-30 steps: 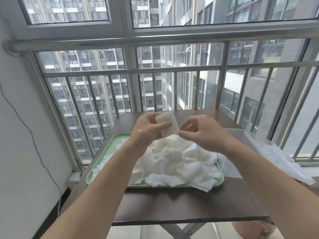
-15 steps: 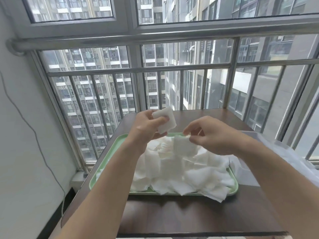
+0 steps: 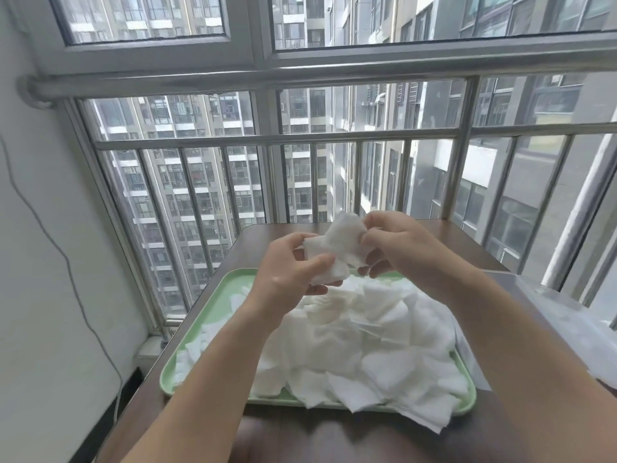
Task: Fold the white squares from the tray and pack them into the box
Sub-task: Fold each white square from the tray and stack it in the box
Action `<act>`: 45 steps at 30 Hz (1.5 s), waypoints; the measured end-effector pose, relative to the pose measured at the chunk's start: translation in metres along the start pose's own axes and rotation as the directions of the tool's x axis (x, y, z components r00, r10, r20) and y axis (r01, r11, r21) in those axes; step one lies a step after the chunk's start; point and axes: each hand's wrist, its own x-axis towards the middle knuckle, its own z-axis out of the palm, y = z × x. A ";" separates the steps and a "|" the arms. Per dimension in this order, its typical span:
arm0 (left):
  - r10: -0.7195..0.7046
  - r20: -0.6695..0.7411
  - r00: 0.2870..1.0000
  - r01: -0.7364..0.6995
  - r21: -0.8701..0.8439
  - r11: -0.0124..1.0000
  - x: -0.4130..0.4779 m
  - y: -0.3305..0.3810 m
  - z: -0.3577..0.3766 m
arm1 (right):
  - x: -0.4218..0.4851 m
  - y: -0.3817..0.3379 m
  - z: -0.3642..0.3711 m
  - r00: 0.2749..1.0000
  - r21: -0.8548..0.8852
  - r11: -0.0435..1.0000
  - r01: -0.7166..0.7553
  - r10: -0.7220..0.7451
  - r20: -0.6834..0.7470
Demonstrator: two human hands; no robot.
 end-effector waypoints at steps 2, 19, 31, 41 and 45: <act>0.014 -0.010 1.000 -0.014 -0.020 1.000 -0.001 -0.002 0.002 | 0.000 0.006 0.002 1.000 0.111 0.994 0.018 -0.017 -0.013; -0.027 -0.020 0.999 0.021 -0.274 0.961 -0.007 -0.003 0.016 | -0.004 0.026 0.013 1.000 0.357 0.934 -0.028 0.029 0.002; 0.085 -0.167 0.982 -0.107 -0.127 0.986 -0.008 0.000 0.005 | -0.012 0.009 0.012 0.980 -0.323 0.939 0.121 -0.165 -0.112; -0.028 -0.204 0.979 -0.018 -0.220 0.975 -0.005 0.000 -0.006 | -0.024 0.011 0.048 0.975 -0.874 0.455 0.168 0.052 0.215; -0.044 -0.166 0.985 -0.002 -0.267 0.964 -0.004 -0.001 -0.009 | -0.022 0.012 0.052 0.969 -0.894 0.410 0.179 0.084 0.232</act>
